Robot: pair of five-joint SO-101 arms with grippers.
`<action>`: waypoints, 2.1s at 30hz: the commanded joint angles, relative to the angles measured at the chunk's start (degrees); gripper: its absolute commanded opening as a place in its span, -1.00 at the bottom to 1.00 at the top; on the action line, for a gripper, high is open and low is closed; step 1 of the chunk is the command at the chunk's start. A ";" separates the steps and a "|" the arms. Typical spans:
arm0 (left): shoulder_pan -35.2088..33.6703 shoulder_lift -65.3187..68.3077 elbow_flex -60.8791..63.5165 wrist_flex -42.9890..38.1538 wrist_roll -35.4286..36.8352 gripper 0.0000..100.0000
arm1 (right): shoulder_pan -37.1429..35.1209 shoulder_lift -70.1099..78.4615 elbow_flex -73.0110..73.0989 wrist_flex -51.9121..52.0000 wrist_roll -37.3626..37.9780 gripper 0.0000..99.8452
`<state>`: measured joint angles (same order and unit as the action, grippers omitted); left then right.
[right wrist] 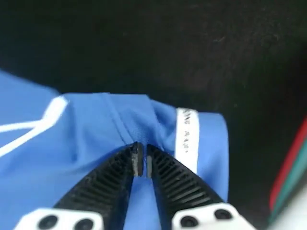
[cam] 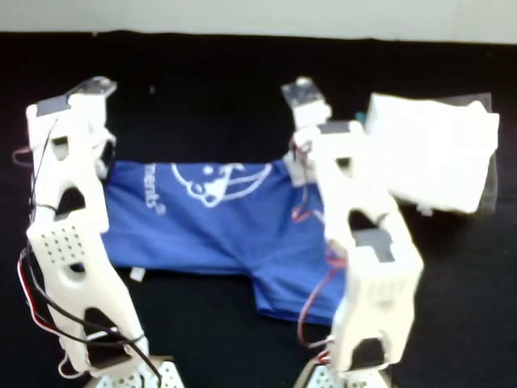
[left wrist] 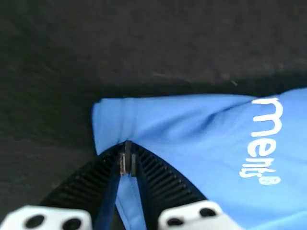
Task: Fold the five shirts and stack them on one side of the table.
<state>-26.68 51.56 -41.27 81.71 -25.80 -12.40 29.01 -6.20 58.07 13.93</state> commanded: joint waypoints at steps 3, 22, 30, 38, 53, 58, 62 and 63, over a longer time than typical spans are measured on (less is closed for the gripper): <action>-5.49 10.59 -18.95 2.90 0.26 -0.98 | 1.80 9.71 -18.15 3.56 -0.35 -0.95; -4.00 6.37 -41.27 20.40 0.70 -0.98 | 0.31 -2.42 -52.18 43.12 -0.62 -0.99; -2.77 -25.71 -4.35 20.04 0.18 -0.98 | -4.18 -23.16 -35.21 43.12 -0.62 -0.99; 0.40 -47.52 39.43 1.76 0.18 -0.98 | -7.60 -48.84 5.14 35.74 1.49 -0.99; 1.71 -54.46 82.51 -34.11 0.44 -0.98 | -14.46 -68.97 70.64 0.48 11.16 -0.99; 1.71 -54.99 87.25 -39.21 0.53 -0.98 | -14.64 -68.97 75.03 -4.35 11.16 -0.99; 1.89 -54.99 87.34 -39.47 0.53 -0.98 | -14.73 -68.97 76.53 -4.09 11.25 -0.99; 1.89 -54.99 87.34 -39.47 0.53 -0.98 | -14.81 -68.97 76.79 -4.00 11.34 -0.99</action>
<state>-25.27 -3.03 45.85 43.56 -25.27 -26.55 -38.59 70.29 54.90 24.57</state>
